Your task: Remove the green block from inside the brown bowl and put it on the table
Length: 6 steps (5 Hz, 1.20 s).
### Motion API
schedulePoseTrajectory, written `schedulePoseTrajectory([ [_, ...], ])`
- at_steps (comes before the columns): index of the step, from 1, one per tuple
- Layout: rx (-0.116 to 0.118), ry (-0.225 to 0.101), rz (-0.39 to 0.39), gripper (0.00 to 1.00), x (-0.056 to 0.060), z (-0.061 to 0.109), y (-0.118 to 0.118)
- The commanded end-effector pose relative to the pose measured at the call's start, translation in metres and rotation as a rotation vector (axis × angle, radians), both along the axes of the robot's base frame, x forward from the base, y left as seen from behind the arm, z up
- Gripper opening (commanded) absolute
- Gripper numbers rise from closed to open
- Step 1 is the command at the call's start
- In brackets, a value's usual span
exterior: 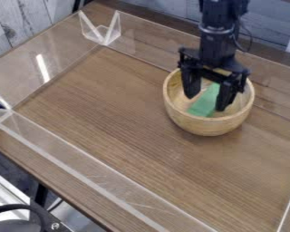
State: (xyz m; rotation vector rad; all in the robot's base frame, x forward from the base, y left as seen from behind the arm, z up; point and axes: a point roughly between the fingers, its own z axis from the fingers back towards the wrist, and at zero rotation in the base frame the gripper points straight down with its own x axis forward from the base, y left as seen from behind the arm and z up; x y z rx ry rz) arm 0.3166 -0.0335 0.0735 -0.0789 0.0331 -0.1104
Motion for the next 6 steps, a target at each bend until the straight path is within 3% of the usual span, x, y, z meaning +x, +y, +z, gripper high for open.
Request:
schedulePoseTrajectory([
  [1,-0.008,-0.066,0.007,1.00,0.011,0.014,0.002],
  [4,-0.004,-0.042,0.015,1.00,0.020,-0.010,0.003],
  [5,-0.004,-0.038,0.019,0.00,0.021,-0.013,0.003],
  [6,-0.005,-0.041,0.020,0.00,0.021,-0.012,0.003],
])
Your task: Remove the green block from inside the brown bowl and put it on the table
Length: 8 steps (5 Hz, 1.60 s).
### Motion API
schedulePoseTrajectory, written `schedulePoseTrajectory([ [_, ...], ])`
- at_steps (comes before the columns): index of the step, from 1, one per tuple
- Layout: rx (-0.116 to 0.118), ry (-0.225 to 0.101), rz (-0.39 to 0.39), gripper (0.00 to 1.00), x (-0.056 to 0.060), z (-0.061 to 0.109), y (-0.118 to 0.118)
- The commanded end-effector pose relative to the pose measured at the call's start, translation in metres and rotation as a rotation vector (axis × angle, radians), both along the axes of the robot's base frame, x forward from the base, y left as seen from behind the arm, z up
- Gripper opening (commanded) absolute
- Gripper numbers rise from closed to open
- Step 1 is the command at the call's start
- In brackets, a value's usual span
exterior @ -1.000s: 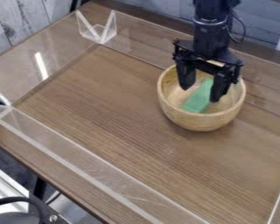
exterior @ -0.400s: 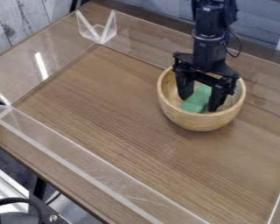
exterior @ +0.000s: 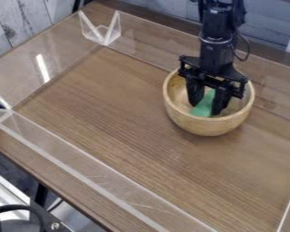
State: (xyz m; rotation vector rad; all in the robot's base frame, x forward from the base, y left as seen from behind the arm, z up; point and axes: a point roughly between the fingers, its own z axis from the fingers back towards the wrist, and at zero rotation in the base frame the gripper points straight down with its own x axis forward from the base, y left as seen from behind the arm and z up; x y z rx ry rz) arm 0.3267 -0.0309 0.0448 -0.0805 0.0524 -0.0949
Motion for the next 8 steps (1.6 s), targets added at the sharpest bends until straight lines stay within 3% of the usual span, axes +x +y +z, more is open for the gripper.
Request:
schedulePoseTrajectory([
  [1,-0.008,-0.067,0.005,0.00,0.010,0.021,0.001],
  [4,-0.017,-0.083,0.005,0.00,0.007,0.031,0.001],
  [8,-0.029,-0.150,0.007,0.00,0.001,0.066,0.004],
])
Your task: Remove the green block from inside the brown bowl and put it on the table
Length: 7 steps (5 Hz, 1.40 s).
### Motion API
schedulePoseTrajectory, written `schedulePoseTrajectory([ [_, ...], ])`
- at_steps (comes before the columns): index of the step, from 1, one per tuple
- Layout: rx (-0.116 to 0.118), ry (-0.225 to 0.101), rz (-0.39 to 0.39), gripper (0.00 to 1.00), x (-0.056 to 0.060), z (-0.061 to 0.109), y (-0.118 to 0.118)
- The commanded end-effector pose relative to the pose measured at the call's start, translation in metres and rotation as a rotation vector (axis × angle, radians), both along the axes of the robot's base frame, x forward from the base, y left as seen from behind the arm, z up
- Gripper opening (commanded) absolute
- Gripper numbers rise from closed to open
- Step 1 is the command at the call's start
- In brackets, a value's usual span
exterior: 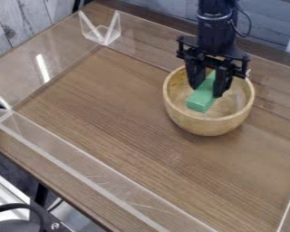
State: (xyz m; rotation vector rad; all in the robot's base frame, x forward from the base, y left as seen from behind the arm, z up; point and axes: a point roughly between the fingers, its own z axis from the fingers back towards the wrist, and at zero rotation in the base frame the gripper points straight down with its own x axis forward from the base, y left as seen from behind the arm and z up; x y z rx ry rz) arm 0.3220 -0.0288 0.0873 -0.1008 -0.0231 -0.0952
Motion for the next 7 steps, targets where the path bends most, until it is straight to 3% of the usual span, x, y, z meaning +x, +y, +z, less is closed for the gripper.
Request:
schedulePoseTrajectory([
  [1,-0.009,-0.090,0.004,0.00,0.002,0.033,0.004],
  [3,0.001,-0.094,0.044,0.00,-0.025,0.049,0.028],
  [4,0.016,-0.083,0.091,0.00,-0.037,0.052,0.058],
  [5,0.033,-0.072,0.115,0.00,-0.051,0.044,0.088],
  [7,0.077,-0.031,0.104,0.00,-0.079,0.009,0.111],
])
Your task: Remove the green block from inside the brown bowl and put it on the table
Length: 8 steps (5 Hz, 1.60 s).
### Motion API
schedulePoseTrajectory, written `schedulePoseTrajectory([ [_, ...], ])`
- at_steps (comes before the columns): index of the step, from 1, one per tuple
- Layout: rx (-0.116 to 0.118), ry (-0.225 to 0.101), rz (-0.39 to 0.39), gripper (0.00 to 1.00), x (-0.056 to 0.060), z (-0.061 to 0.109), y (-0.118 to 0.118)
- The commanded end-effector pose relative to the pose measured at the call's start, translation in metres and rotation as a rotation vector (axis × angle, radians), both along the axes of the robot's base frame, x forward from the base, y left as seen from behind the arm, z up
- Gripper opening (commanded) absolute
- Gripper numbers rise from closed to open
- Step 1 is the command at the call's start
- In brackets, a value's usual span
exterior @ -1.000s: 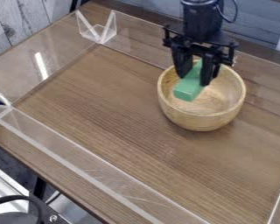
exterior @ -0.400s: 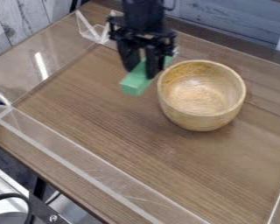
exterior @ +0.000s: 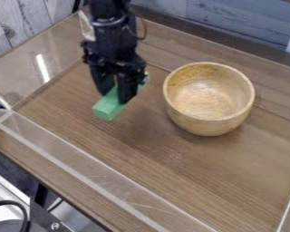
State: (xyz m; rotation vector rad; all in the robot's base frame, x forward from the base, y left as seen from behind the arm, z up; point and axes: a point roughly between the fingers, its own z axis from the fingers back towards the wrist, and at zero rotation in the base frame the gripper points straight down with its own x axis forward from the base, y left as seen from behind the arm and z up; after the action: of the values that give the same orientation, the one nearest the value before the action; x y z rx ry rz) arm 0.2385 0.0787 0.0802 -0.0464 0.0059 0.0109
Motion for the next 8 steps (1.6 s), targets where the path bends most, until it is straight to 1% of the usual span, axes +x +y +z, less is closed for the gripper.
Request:
schedulePoseTrajectory([
  [1,0.031,-0.037,-0.005,0.00,-0.006,-0.002,0.011],
  [2,0.030,-0.016,-0.010,0.00,-0.013,-0.020,0.017],
  [3,0.028,-0.004,-0.012,0.00,-0.014,-0.032,0.019],
  [4,0.022,-0.009,-0.007,1.00,-0.013,-0.022,0.019],
  [5,0.015,-0.025,-0.003,1.00,-0.010,-0.008,0.018],
  [6,0.004,-0.068,0.003,1.00,-0.006,0.020,0.016],
  [7,0.009,-0.102,0.003,1.00,-0.002,0.052,0.012],
  [8,0.011,-0.097,-0.008,1.00,-0.009,0.041,0.008],
])
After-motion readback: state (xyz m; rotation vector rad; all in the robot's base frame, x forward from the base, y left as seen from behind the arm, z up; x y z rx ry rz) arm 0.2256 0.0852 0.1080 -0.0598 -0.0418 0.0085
